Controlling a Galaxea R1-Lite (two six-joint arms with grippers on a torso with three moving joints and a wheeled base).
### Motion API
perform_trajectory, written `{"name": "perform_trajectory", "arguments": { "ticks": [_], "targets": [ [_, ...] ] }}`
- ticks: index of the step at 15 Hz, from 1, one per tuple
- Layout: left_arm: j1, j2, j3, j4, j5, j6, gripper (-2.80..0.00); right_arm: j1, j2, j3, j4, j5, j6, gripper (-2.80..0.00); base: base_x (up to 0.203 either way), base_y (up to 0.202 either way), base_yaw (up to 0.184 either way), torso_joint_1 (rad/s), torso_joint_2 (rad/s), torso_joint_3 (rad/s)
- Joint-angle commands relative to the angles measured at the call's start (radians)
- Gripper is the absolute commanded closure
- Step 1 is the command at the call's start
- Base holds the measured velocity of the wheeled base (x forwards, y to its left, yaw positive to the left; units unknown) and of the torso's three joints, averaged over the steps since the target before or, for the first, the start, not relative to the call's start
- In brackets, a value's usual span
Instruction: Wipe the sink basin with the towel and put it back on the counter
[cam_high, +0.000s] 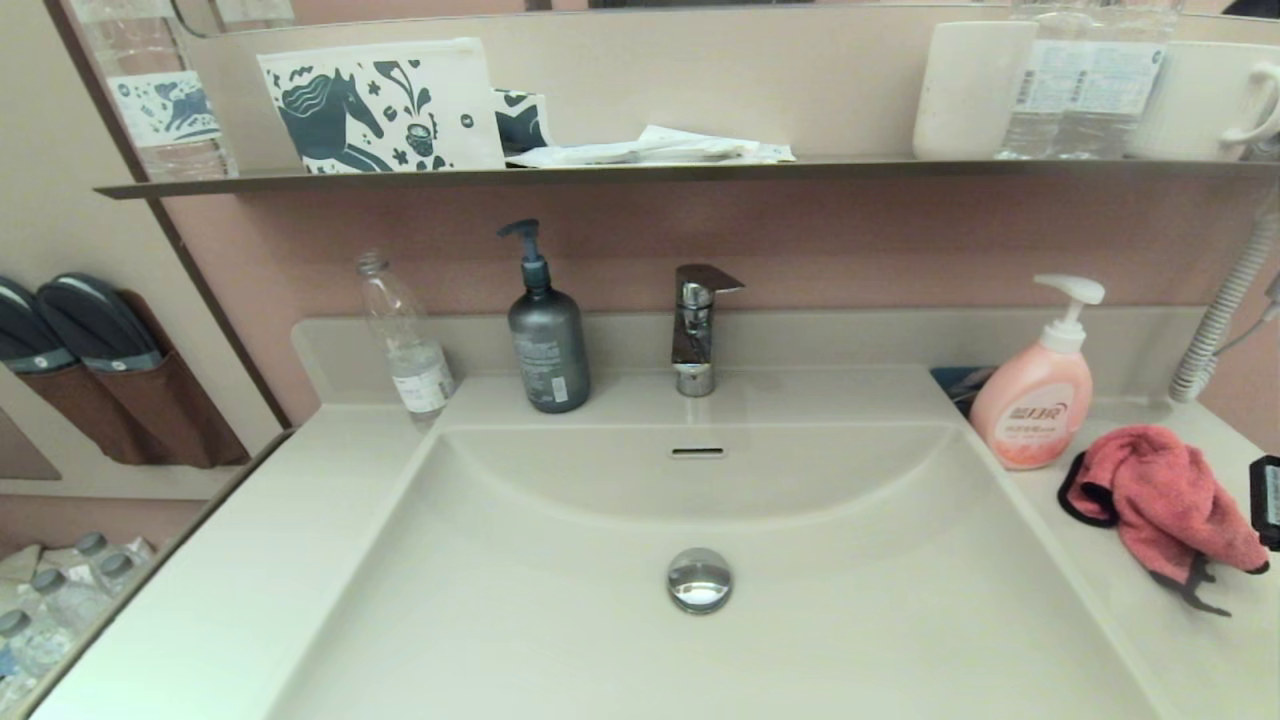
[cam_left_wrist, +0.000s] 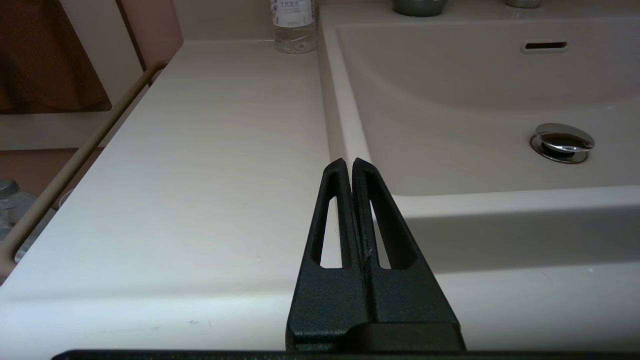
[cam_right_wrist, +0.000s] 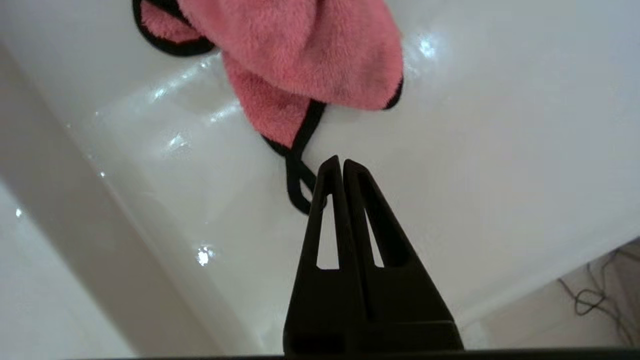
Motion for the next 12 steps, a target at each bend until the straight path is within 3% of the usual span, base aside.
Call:
{"name": "perform_trajectory", "arguments": {
  "ticks": [1, 12],
  "targets": [
    [0.000, 0.000, 0.000, 0.000, -0.001, 0.000, 0.00, 0.030, -0.023, 0.015, 0.003, -0.002, 0.002, 0.00, 0.000, 0.000, 0.000, 0.000, 0.00, 0.000],
    [0.000, 0.000, 0.000, 0.000, -0.001, 0.000, 0.00, 0.075, -0.088, 0.063, 0.005, -0.002, 0.001, 0.00, 0.000, 0.000, 0.000, 0.000, 0.00, 0.000]
  ]
}}
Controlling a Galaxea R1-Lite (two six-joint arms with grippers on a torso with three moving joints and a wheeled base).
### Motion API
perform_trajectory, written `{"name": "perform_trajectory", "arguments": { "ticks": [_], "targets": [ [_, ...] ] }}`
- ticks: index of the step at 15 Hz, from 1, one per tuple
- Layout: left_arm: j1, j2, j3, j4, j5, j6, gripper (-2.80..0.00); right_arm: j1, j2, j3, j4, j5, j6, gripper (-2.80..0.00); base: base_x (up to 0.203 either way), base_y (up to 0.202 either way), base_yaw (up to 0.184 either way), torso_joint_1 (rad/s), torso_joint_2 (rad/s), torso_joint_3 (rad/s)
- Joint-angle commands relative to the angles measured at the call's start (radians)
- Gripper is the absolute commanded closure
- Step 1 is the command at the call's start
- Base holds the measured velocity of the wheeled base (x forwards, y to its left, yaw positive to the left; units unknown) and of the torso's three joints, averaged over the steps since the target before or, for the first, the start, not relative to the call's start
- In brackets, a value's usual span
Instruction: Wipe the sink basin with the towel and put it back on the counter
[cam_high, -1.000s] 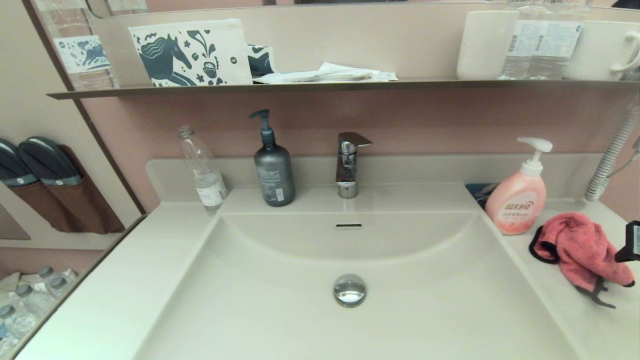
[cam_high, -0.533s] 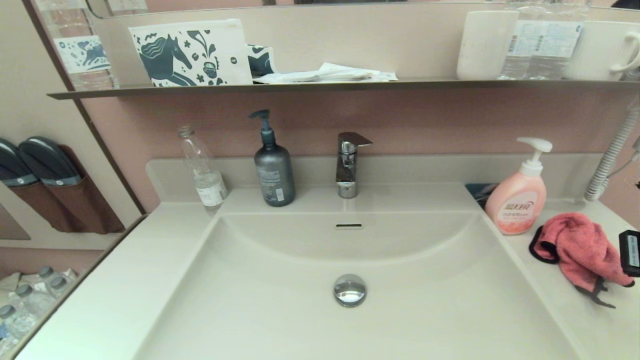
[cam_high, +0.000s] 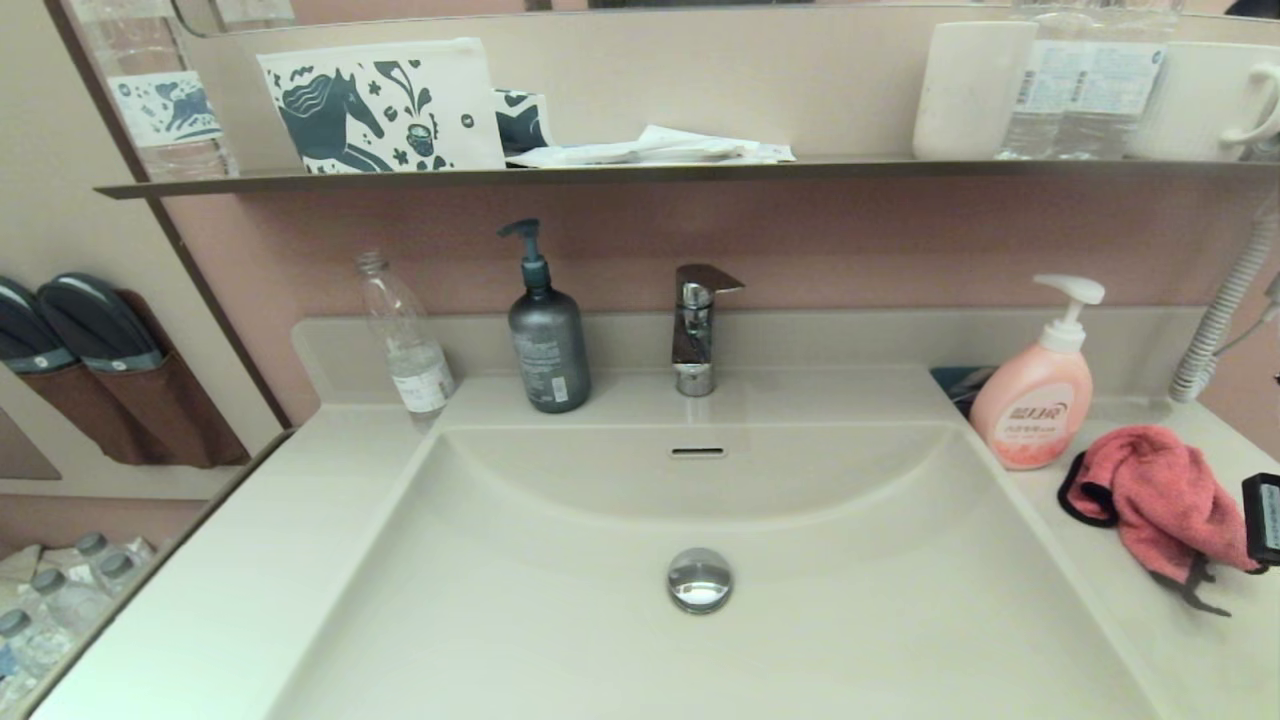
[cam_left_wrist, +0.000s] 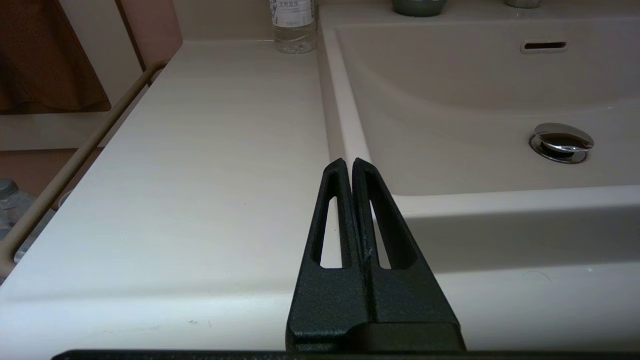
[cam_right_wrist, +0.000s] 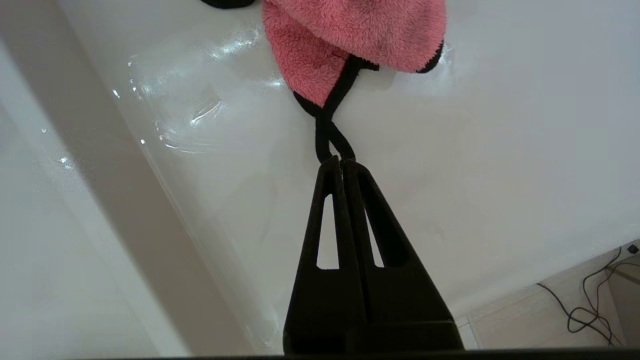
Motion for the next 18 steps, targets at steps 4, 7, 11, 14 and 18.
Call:
{"name": "perform_trajectory", "arguments": {
  "ticks": [4, 7, 11, 14, 18],
  "targets": [
    [0.000, 0.000, 0.000, 0.000, 0.000, 0.000, 0.00, 0.070, -0.084, 0.062, 0.003, 0.002, -0.001, 0.00, 0.000, 0.000, 0.000, 0.000, 0.00, 0.000],
    [0.000, 0.000, 0.000, 0.000, 0.000, 0.000, 0.00, 0.140, -0.138, 0.112, 0.003, 0.004, 0.004, 0.00, 0.000, 0.000, 0.000, 0.000, 0.00, 0.000],
    [0.000, 0.000, 0.000, 0.000, -0.001, 0.000, 0.00, 0.210, -0.234, 0.153, 0.003, 0.017, 0.006, 0.00, 0.000, 0.000, 0.000, 0.000, 0.00, 0.000],
    [0.000, 0.000, 0.000, 0.000, 0.000, 0.000, 0.00, 0.231, -0.316, 0.179, 0.019, 0.020, 0.006, 0.00, 0.000, 0.000, 0.000, 0.000, 0.00, 0.000],
    [0.000, 0.000, 0.000, 0.000, -0.001, 0.000, 0.00, 0.233, -0.456, 0.198, 0.065, 0.063, 0.006, 0.00, 0.000, 0.000, 0.000, 0.000, 0.00, 0.000]
  ]
}}
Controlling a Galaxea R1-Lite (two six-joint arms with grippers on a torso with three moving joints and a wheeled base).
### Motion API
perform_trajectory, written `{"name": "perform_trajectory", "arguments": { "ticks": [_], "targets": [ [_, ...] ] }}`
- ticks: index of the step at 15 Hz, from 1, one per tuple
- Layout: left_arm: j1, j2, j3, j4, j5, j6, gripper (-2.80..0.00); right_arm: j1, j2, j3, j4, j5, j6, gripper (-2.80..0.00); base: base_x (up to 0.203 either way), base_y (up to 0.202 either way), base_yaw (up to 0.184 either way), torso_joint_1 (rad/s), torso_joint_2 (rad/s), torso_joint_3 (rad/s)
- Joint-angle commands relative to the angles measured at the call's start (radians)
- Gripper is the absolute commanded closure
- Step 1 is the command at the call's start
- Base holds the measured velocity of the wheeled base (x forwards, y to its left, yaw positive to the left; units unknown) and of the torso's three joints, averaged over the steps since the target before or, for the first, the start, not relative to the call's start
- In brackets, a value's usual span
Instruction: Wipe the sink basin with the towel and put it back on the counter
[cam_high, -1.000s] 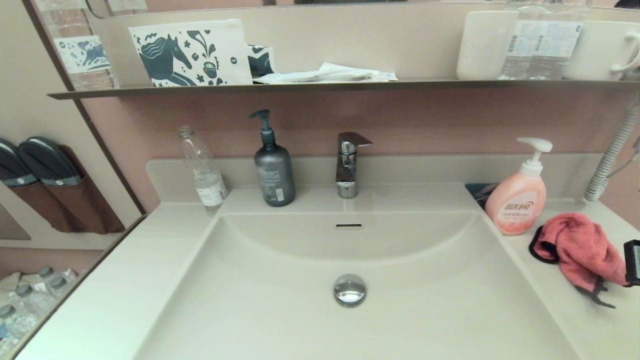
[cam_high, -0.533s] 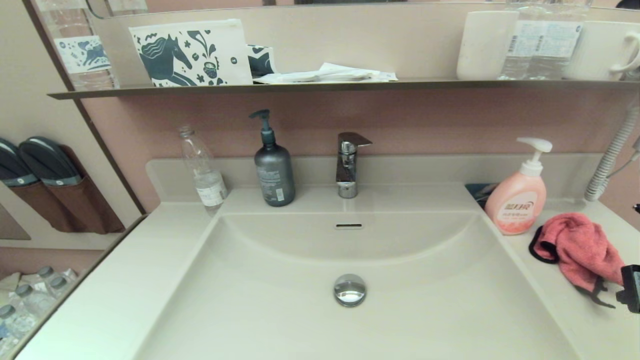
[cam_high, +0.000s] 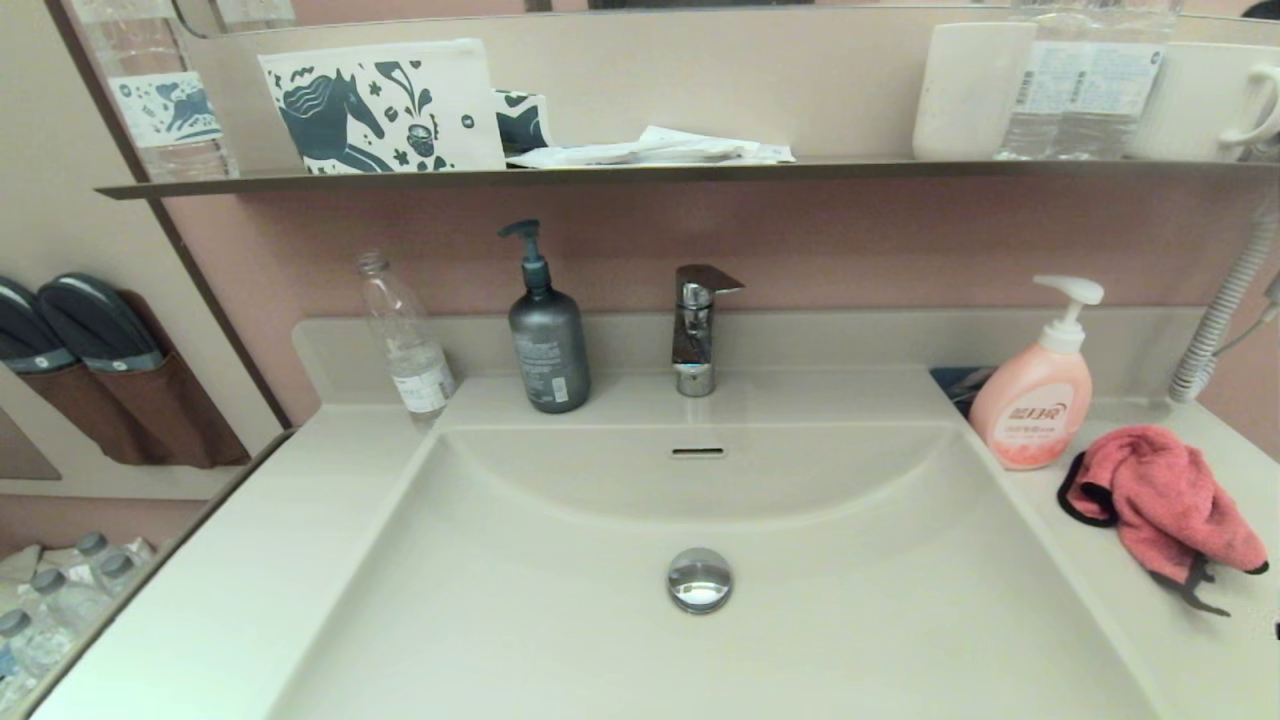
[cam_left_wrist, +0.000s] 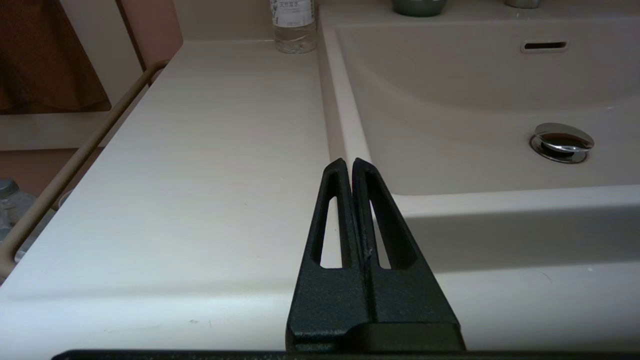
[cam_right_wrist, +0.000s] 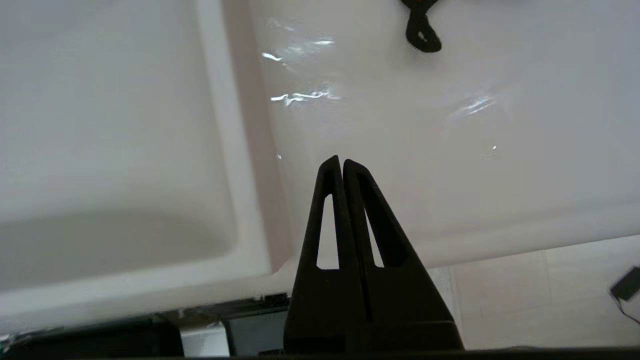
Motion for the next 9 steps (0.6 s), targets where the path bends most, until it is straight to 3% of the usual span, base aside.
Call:
{"name": "perform_trajectory", "arguments": {
  "ticks": [1, 4, 9],
  "targets": [
    [0.000, 0.000, 0.000, -0.001, -0.001, 0.000, 0.00, 0.001, -0.130, 0.009, 0.050, 0.015, 0.001, 0.00, 0.000, 0.000, 0.000, 0.000, 0.00, 0.000],
    [0.000, 0.000, 0.000, -0.001, -0.001, 0.000, 0.00, -0.008, -0.278, 0.019, 0.082, 0.001, 0.002, 0.00, 0.000, 0.000, 0.000, 0.000, 0.00, 0.000],
    [0.000, 0.000, 0.000, -0.001, 0.000, 0.000, 0.00, -0.029, -0.557, 0.083, 0.106, -0.131, 0.003, 0.00, 0.000, 0.000, 0.000, 0.000, 0.00, 0.000]
  ]
}}
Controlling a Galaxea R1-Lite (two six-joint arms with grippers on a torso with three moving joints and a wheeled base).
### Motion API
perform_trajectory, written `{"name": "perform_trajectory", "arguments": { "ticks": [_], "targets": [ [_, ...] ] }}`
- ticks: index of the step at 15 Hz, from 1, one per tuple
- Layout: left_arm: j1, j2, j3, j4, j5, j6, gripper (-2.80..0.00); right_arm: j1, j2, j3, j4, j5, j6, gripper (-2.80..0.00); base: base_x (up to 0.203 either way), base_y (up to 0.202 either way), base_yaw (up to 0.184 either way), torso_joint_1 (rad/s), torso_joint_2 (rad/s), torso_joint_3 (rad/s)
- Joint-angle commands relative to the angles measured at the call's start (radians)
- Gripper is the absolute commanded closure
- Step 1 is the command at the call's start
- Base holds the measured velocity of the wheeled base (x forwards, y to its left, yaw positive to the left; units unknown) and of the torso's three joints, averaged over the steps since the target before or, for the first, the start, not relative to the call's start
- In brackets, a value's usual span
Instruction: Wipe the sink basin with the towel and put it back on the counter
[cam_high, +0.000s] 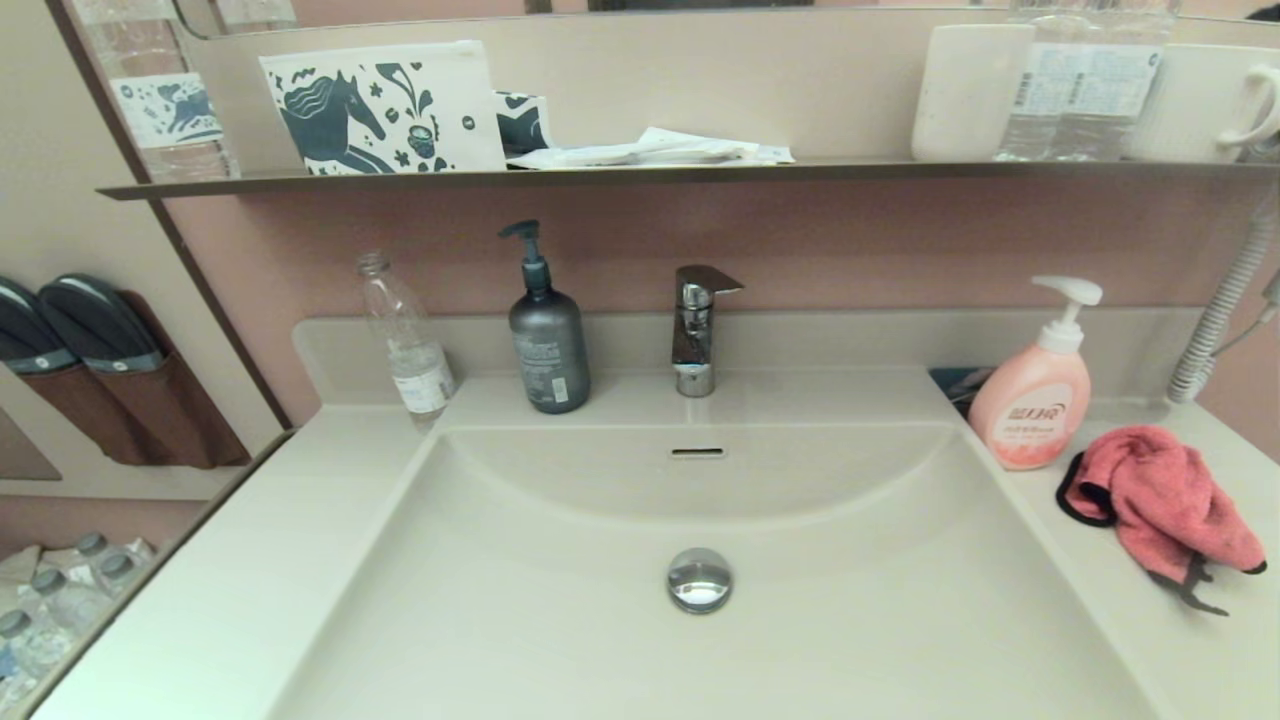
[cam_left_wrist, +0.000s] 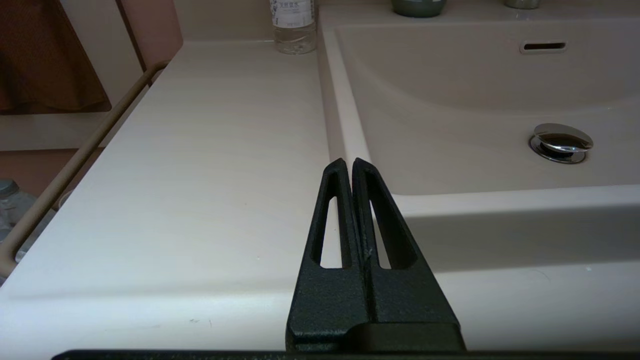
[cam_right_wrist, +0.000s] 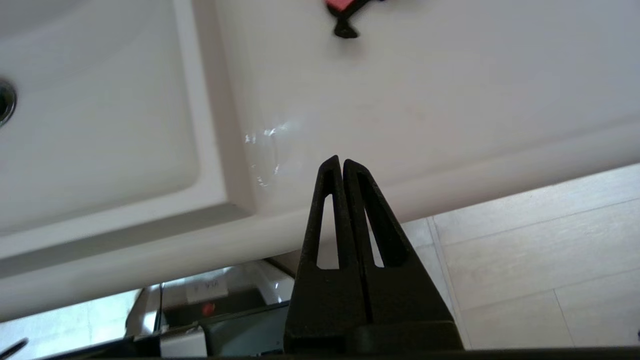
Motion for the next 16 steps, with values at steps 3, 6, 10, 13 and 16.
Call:
{"name": "perform_trajectory", "arguments": {
  "ticks": [3, 6, 10, 13, 16],
  "targets": [
    [0.000, 0.000, 0.000, 0.000, 0.000, 0.000, 0.00, -0.031, -0.276, 0.062, 0.023, -0.105, -0.002, 0.00, 0.000, 0.000, 0.000, 0.000, 0.00, 0.000],
    [0.000, 0.000, 0.000, 0.000, 0.001, 0.000, 0.00, -0.053, -0.376, 0.074, 0.099, -0.147, -0.007, 0.00, 0.000, 0.000, 0.000, 0.000, 0.00, 0.000],
    [0.000, 0.000, 0.000, 0.000, 0.001, 0.000, 0.00, -0.086, -0.534, 0.078, 0.100, -0.052, -0.011, 0.00, 0.000, 0.000, 0.000, 0.000, 0.00, 0.000],
    [0.000, 0.000, 0.000, 0.001, -0.001, 0.000, 0.00, -0.092, -0.625, 0.110, 0.086, 0.011, -0.028, 0.00, 0.000, 0.000, 0.000, 0.000, 0.00, 0.000],
    [0.000, 0.000, 0.000, 0.000, 0.001, 0.000, 0.00, -0.092, -0.635, 0.272, -0.120, 0.027, -0.034, 0.00, 0.000, 0.000, 0.000, 0.000, 0.00, 0.000]
  ]
}}
